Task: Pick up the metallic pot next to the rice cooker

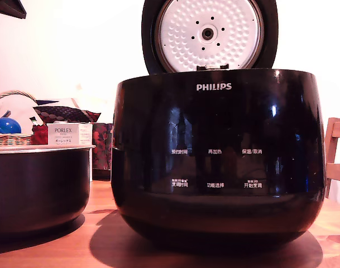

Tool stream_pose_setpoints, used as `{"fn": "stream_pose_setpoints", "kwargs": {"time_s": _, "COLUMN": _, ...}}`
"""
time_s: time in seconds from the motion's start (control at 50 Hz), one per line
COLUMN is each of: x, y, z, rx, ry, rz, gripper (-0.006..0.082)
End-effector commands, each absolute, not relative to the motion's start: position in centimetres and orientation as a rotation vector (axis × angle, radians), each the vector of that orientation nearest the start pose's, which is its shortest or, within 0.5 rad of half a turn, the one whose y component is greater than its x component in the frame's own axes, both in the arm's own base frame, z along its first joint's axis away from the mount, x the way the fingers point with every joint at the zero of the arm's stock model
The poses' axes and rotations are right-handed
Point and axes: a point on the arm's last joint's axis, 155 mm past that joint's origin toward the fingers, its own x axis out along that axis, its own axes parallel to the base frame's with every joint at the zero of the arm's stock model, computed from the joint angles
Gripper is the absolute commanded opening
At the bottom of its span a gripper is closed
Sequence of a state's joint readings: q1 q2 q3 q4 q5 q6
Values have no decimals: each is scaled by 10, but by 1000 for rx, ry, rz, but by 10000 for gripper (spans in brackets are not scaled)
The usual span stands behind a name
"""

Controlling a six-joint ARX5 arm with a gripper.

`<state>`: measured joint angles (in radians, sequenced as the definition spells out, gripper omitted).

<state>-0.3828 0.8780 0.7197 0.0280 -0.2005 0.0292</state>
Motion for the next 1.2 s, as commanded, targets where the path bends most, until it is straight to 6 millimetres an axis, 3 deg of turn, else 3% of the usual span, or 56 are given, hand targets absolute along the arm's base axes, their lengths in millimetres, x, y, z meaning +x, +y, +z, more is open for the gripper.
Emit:
{"fn": "stream_pose_setpoints", "kwargs": {"time_s": 0.0, "x": 338, "y": -98, "z": 296, "rx": 63, "ry": 95, "rz": -193, "gripper": -24}}
{"fn": "stream_pose_setpoints", "kwargs": {"time_s": 0.26, "x": 338, "y": -96, "z": 304, "rx": 59, "ry": 71, "rz": -186, "gripper": -24}}
{"fn": "stream_pose_setpoints", "kwargs": {"time_s": 0.48, "x": 324, "y": -98, "z": 295, "rx": 236, "ry": 177, "rz": -261, "gripper": -24}}
{"fn": "stream_pose_setpoints", "kwargs": {"time_s": 0.74, "x": 272, "y": -126, "z": 288, "rx": 241, "ry": 400, "rz": -522, "gripper": -24}}
{"fn": "stream_pose_setpoints", "kwargs": {"time_s": 0.86, "x": 249, "y": -132, "z": 282, "rx": 331, "ry": 459, "rz": -628, "gripper": -24}}
{"fn": "stream_pose_setpoints", "kwargs": {"time_s": 0.96, "x": 230, "y": -133, "z": 265, "rx": 372, "ry": 537, "rz": -697, "gripper": -24}}
{"fn": "stream_pose_setpoints", "kwargs": {"time_s": 0.98, "x": 226, "y": -133, "z": 261, "rx": 458, "ry": 528, "rz": -736, "gripper": -24}}
{"fn": "stream_pose_setpoints", "kwargs": {"time_s": 1.1, "x": 202, "y": -134, "z": 234, "rx": 584, "ry": 612, "rz": -863, "gripper": -22}}
{"fn": "stream_pose_setpoints", "kwargs": {"time_s": 1.18, "x": 192, "y": -130, "z": 217, "rx": 604, "ry": 697, "rz": -900, "gripper": 28}}
